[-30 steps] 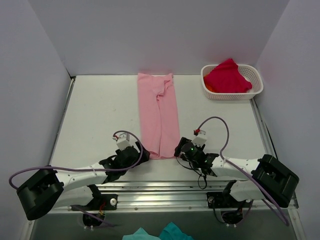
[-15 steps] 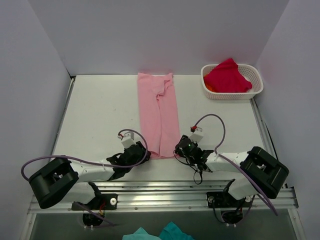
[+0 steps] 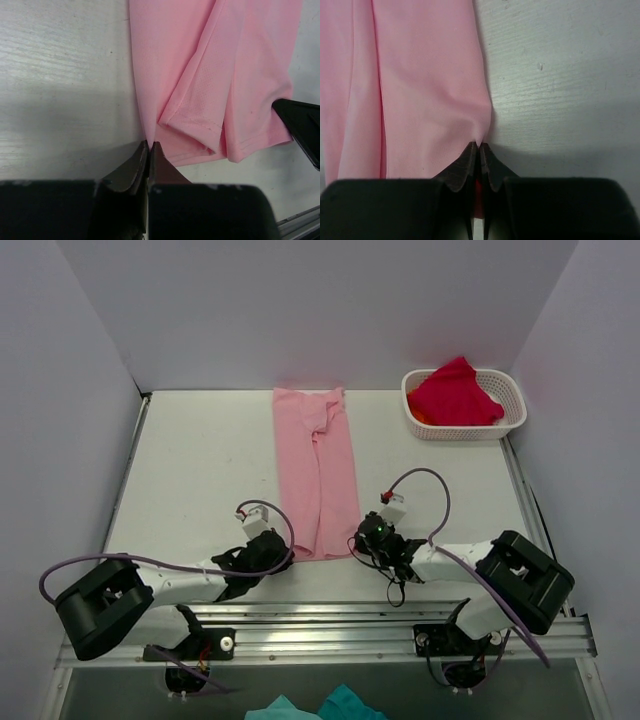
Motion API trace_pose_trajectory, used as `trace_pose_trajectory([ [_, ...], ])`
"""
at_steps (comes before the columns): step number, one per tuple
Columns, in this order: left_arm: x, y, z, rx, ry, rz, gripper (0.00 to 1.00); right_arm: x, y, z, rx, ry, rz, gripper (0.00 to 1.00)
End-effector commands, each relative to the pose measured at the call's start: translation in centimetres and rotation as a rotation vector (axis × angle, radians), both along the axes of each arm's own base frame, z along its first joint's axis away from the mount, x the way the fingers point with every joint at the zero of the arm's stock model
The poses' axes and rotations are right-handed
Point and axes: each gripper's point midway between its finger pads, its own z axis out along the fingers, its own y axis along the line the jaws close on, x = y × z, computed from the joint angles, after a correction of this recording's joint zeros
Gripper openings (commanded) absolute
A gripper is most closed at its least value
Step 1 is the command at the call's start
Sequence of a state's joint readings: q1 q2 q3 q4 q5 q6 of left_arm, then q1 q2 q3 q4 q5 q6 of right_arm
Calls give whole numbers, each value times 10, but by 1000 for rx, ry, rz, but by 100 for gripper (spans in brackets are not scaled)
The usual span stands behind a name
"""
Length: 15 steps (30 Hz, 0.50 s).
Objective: Fold and stack the t-shirts
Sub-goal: Grab the bottom of the folded rectangular tshirt with both arms
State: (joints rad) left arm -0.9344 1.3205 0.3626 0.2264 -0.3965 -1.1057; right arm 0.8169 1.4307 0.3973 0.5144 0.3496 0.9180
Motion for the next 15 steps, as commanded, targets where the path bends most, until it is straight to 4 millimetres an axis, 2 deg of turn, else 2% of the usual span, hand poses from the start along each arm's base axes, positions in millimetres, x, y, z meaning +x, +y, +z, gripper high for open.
trace_pose_trajectory([
  [1,-8,12,-2,68,23,-10,2,-10,-13,-9,-52,43,1,0],
  [5,-9,15,10,61,1,-22,2,-14,-17,4,-39,27,-2,0],
  [9,-9,6,43,15,-36,-65,2,-15,-17,20,-21,14,1,0],
  [10,-13,11,40,46,-15,-70,2,-14,-15,27,-12,3,6,0],
  [15,-9,9,69,40,-50,-81,2,-8,-10,53,4,-34,14,0],
])
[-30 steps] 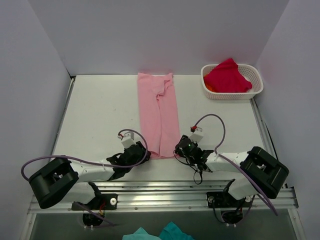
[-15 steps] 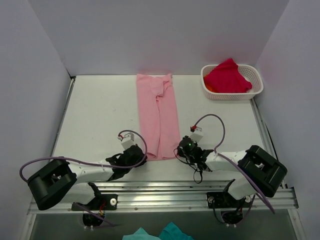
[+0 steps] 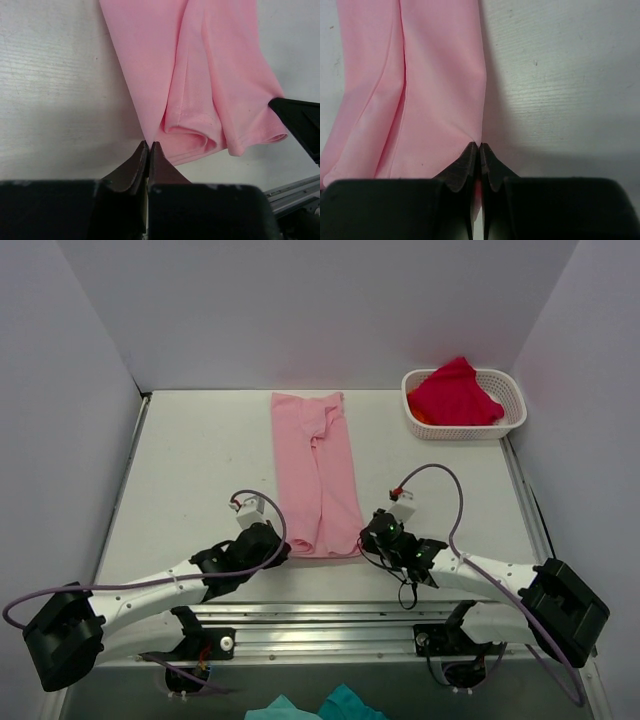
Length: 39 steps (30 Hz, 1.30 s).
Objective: Fold and stack the t-shirts
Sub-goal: Grab the bottom of the folded rectangular tshirt with both arms, then fold the folded rectangular tshirt in 1/3 of the way
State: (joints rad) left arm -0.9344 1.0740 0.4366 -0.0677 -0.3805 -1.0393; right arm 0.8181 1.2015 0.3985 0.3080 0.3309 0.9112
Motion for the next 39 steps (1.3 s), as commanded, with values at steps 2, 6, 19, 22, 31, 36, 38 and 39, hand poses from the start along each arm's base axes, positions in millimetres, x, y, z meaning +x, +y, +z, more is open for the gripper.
trace_pose_trajectory([
  [2,5,-6,35,16,-42,-32,2,12,4,30,-22,-37,-1,0],
  [6,17,-7,59,32,-84,-24,2,25,15,46,-29,-61,5,0],
  [19,71,11,107,-6,-186,43,2,82,37,76,-124,-119,-41,0],
  [22,83,15,109,-20,-192,51,2,92,40,68,-140,-105,-46,0],
  [31,118,15,105,-21,-181,61,2,119,49,63,-141,-95,-51,0],
  [36,148,12,105,-38,-175,53,2,138,47,70,-128,-101,-62,0],
  [38,159,12,97,-25,-156,49,2,146,47,66,-124,-86,-56,0],
  [39,170,14,104,-34,-167,58,2,158,44,73,-108,-103,-74,0],
])
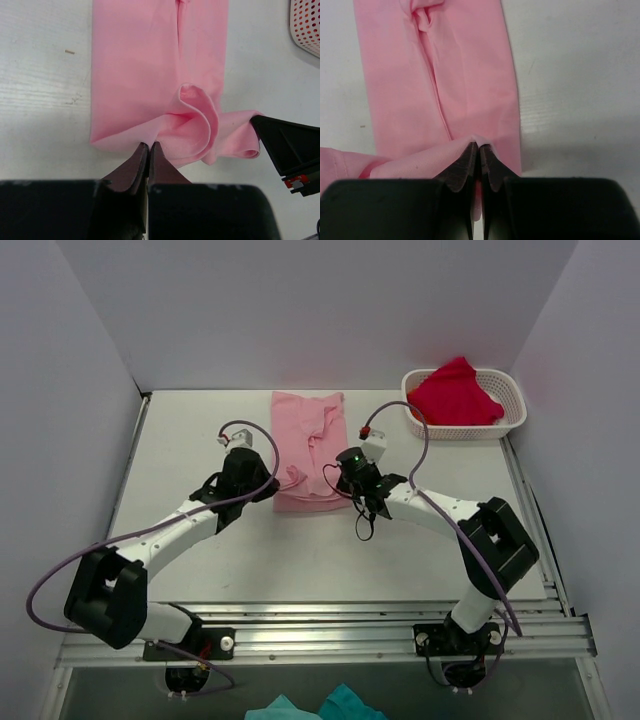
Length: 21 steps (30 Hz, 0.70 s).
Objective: Fold and stack the t-shirts
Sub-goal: Fold the folded rectangular tshirt in 1/3 of the way
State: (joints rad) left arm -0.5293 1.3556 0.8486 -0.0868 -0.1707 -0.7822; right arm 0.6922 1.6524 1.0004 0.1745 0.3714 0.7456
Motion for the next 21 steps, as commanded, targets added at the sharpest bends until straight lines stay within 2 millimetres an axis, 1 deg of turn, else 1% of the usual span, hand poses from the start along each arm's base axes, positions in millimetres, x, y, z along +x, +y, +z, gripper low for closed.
trace_pose_trajectory([
  [1,38,-9,35,-50,-92,-35,2,34,-1,14,27,-32,-17,0],
  [2,46,-8,23,-40,-64,-31,2,41,2,13,48,-24,-6,0],
  [3,58,-5,30,-53,-73,-27,2,50,2,-2,44,1,-7,0],
  [4,71,-6,17,-44,-54,-31,3,73,-1,10,63,-20,-23,0],
  [5,83,-6,16,-45,-60,-32,5,83,4,7,81,-2,-3,7],
  [6,96,-3,12,-37,-50,-27,12,93,3,-25,50,70,6,54],
  [7,127,2,37,-64,-102,-27,40,134,1,8,89,14,-15,78],
  [8,140,3,-4,-46,15,-41,58,147,5,6,113,42,14,98],
  [9,160,4,-7,-61,25,-57,76,160,4,-21,101,98,16,100],
  [10,200,2,1,-123,3,-98,97,181,-9,-14,115,91,-20,100],
  [11,213,3,3,-143,20,-114,94,210,-7,27,148,19,-40,100],
  [12,226,3,7,-139,20,-139,94,215,-12,14,133,62,-58,100],
  [13,256,4,35,-137,-43,-137,94,224,-13,30,147,40,-63,100],
  [14,255,9,34,-114,3,-131,94,236,-11,62,165,-21,-64,100],
  [16,266,14,51,-102,-25,-130,94,235,-15,94,155,-72,-78,100],
  [17,270,19,77,-113,-66,-133,94,228,-17,117,157,-109,-75,100],
  [18,270,21,86,-106,-87,-144,94,222,-19,126,154,-127,-74,100],
  [19,268,23,104,-100,-120,-147,94,216,-19,133,153,-146,-66,100],
  [20,265,26,109,-93,-129,-149,94,203,-15,114,139,-126,-50,100],
  [21,262,28,114,-77,-140,-157,94,190,-15,138,157,-169,-41,100],
])
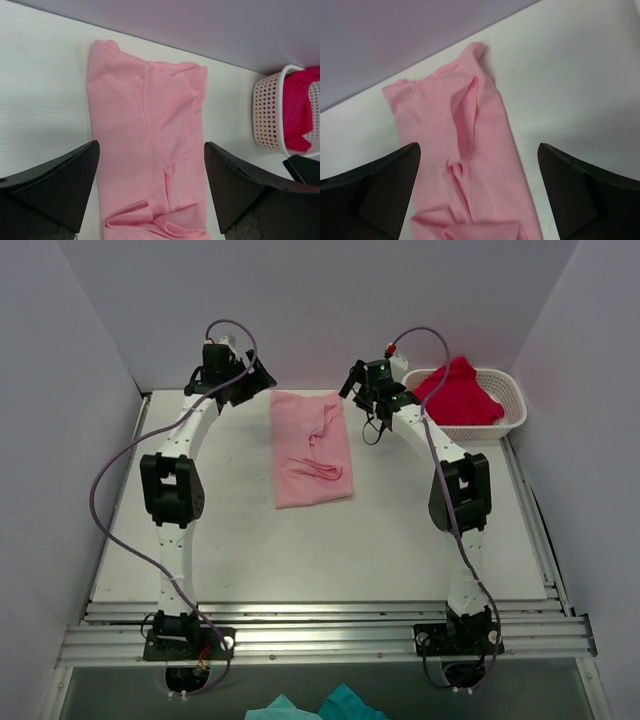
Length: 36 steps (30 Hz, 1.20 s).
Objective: Fold and stack the t-shirts
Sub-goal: Fold the folded rectangular tshirt in 1/3 of the way
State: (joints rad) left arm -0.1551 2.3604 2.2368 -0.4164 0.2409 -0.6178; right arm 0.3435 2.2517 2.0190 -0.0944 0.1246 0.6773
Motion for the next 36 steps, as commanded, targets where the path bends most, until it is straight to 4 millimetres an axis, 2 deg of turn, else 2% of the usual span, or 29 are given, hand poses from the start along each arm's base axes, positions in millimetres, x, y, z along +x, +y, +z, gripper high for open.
trace_pose_trajectory([
  [1,-27,-6,90,22,-135,-89,94,-50,24,67,11,-106,78,100],
  [2,-30,-5,91,28,-137,-87,94,-62,29,62,15,-97,97,100],
  [3,-36,-2,73,38,-97,-86,94,-77,35,55,30,-107,115,100],
  [4,-41,-1,90,31,-143,-88,94,-87,40,48,36,-98,130,100],
  [5,-46,-1,86,29,-143,-90,94,-94,43,42,40,-91,143,100],
  [6,-55,2,61,30,-92,-87,94,-103,51,41,56,-98,161,100],
  [7,-62,2,69,26,-113,-89,94,-113,51,19,43,-57,168,100],
  [9,-67,5,65,31,-128,-86,94,-123,57,8,51,-40,195,100],
  [10,-75,7,53,41,-105,-86,94,-132,59,-7,47,-11,205,99],
  [11,-77,9,50,45,-104,-84,94,-135,63,-7,50,-18,213,99],
  [14,-86,17,36,54,-84,-82,94,-148,63,-26,30,15,219,98],
  [18,-90,23,26,58,-77,-73,94,-153,58,-51,14,52,206,98],
  [21,-89,21,21,44,-69,-84,94,-154,58,-68,6,79,204,97],
  [26,-86,21,12,35,-53,-88,94,-153,60,-85,-2,106,207,92],
  [31,-85,23,10,30,-51,-84,94,-162,57,-104,-12,137,205,88],
  [36,-83,24,3,24,-40,-83,94,-164,55,-111,-13,144,200,81],
])
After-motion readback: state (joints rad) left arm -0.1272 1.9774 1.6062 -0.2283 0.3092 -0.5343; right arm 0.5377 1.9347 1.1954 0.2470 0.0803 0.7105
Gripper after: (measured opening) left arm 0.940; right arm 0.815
